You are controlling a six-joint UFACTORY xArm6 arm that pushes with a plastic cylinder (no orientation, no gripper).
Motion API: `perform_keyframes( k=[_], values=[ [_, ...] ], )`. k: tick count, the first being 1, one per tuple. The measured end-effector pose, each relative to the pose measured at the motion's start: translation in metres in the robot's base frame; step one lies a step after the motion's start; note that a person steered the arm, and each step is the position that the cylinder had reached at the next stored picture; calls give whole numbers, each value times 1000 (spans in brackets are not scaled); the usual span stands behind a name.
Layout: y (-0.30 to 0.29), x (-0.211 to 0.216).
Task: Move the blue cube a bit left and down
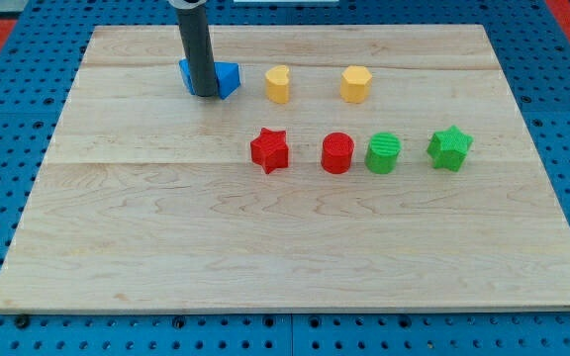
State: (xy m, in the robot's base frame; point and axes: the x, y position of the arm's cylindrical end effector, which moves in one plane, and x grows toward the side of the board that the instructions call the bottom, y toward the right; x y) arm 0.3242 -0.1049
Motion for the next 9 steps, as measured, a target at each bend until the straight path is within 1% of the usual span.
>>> perform_keyframes(
  k=[2,3,4,5,6,7,8,9],
  values=[
    [22,0],
    [16,0],
    [-27,14],
    [-92,15],
    [-118,2],
    [-114,-14],
    [-91,-28],
    [-73,-56]
  ],
)
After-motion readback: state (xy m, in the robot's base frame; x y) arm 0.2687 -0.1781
